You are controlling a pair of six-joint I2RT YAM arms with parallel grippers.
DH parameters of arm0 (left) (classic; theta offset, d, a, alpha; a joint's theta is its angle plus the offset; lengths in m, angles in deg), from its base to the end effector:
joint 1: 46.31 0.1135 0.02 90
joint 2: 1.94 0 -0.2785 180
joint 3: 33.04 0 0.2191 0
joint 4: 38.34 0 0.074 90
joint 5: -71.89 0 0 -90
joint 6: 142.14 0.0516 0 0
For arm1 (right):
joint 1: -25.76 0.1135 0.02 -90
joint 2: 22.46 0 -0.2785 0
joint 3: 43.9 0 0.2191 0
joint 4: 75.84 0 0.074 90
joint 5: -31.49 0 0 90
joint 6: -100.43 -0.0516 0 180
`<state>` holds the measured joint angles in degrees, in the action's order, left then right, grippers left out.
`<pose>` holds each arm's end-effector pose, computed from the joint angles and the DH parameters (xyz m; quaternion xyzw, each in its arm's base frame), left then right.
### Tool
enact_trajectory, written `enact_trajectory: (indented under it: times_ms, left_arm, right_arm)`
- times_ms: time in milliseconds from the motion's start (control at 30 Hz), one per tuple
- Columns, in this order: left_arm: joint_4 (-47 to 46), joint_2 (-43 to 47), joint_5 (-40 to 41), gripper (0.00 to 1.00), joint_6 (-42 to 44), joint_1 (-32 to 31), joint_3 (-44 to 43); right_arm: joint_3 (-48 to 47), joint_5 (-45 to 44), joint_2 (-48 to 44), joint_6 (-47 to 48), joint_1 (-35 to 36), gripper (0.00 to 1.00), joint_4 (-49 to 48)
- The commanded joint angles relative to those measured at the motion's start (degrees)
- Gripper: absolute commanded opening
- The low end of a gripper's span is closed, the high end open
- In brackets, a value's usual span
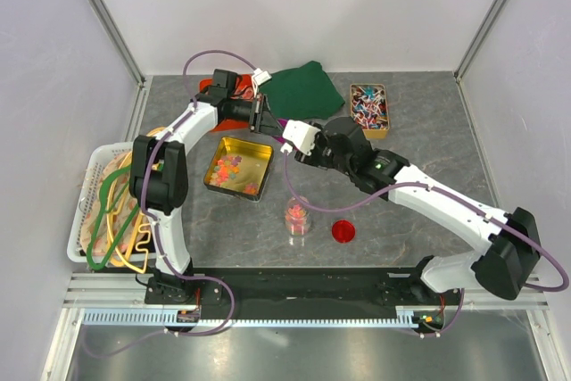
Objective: Pack the candies
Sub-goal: Adjust the spatula.
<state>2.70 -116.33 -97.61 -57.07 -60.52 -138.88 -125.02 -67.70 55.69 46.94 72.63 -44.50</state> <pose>0.3809 -0.1488 0.2711 0.2785 0.7013 -0.6359 0.1621 0.2053 0.2071 0.3381 -0.5387 0.6666 -0.0224 0.5147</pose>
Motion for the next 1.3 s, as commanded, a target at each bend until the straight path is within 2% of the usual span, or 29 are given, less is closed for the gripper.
enact_trajectory:
  times_ms: [0, 400, 500, 533, 700, 767, 867, 1000, 1100, 1200, 1267]
  left_arm:
    - [-1.2, 0.7, -5.5, 0.02, 1.0, -1.0, -0.8]
    - [-1.2, 3.6, -6.0, 0.02, 1.2, -2.7, -0.3]
    - [-1.2, 4.2, -6.2, 0.02, 1.2, -2.7, 0.0]
    - [-1.2, 4.2, -6.3, 0.02, 1.2, -2.8, 0.0]
    - [-1.2, 4.3, -6.7, 0.02, 1.3, -3.0, 0.0]
    - [-1.2, 4.3, -6.7, 0.02, 1.3, -3.1, 0.1]
    - [-1.3, 4.4, -6.5, 0.03, 1.3, -3.1, 0.1]
    - [-1.4, 4.2, -5.1, 0.35, 1.4, -3.0, 0.0]
    - [-1.6, 3.7, -2.9, 0.51, 1.6, -2.3, 0.0]
    - [-1.4, 3.0, 1.2, 0.57, 1.2, -0.2, -0.9]
    - [-1.1, 2.4, 4.9, 0.57, 1.1, 1.8, -2.2]
  right_arm:
    - [1.2, 6.8, -2.7, -2.7, -1.9, 0.54, -1.5]
    - [1.9, 7.6, -1.3, -4.5, -2.9, 0.49, -3.9]
    - [2.0, 7.7, -1.2, -4.4, -3.0, 0.40, -3.8]
    - [2.1, 7.7, -1.2, -4.5, -3.1, 0.32, -4.0]
    - [3.0, 7.7, -1.3, -4.9, -3.5, 0.12, -4.7]
    - [3.1, 7.7, -1.3, -4.9, -3.6, 0.00, -4.8]
    - [3.2, 7.9, -1.3, -5.0, -3.5, 0.00, -4.7]
    - [3.3, 6.6, -1.9, -5.0, -3.5, 0.00, -4.7]
    - [3.6, 5.0, -3.3, -6.0, -3.7, 0.00, -5.4]
    - [3.0, 3.7, -3.6, -6.4, -3.8, 0.00, -4.9]
    - [2.7, 4.0, -3.4, -5.8, -3.9, 0.00, -4.9]
